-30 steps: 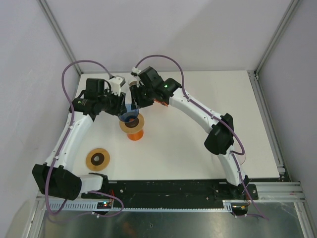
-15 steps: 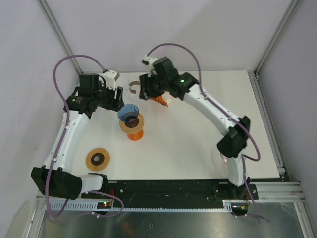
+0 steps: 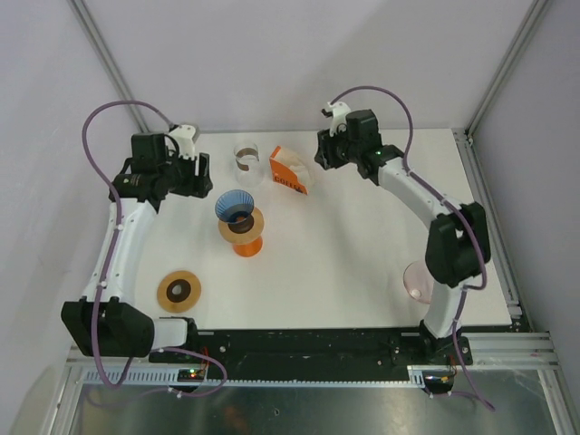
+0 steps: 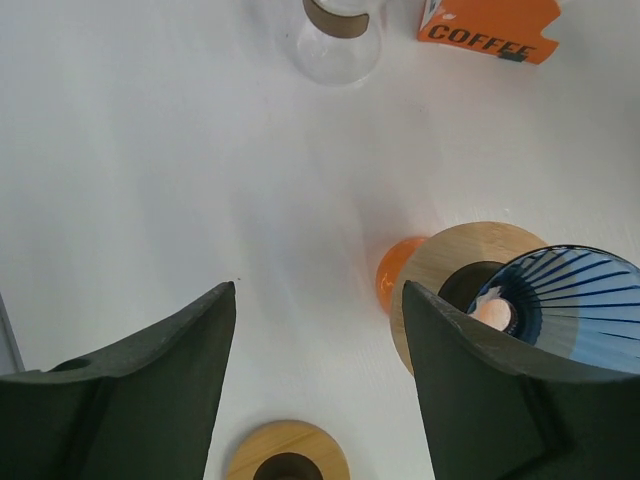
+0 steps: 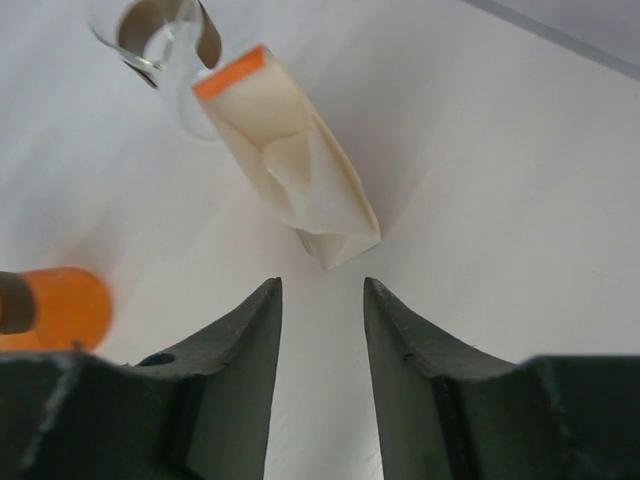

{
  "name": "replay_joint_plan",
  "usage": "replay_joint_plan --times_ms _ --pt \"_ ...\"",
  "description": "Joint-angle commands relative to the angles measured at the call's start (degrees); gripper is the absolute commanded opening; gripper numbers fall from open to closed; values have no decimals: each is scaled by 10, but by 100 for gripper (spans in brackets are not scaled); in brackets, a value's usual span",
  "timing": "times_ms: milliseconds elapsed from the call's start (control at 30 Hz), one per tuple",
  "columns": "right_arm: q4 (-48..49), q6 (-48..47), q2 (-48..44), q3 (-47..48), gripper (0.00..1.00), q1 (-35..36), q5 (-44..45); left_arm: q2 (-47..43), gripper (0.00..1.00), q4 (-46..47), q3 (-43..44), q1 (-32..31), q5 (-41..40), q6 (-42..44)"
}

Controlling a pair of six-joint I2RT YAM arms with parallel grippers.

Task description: Place the coffee filter in the dripper

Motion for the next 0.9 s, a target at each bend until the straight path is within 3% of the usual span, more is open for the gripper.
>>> replay_joint_plan --times_ms 0,267,467,633,867 --pt "69 -89 65 32 40 -3 -45 3 72 34 -17 5 -25 13" --pt "104 -154 138 52 40 -18 -108 -3 73 48 -38 5 -39 19" --pt "130 -207 132 12 46 -19 -136 0 73 51 -37 24 -46 19" --pt "159 -224 141 2 36 -25 -174 2 73 51 -37 25 -47 18" --pt "166 -251 149 -3 35 -21 -185 5 73 51 -37 26 -49 18"
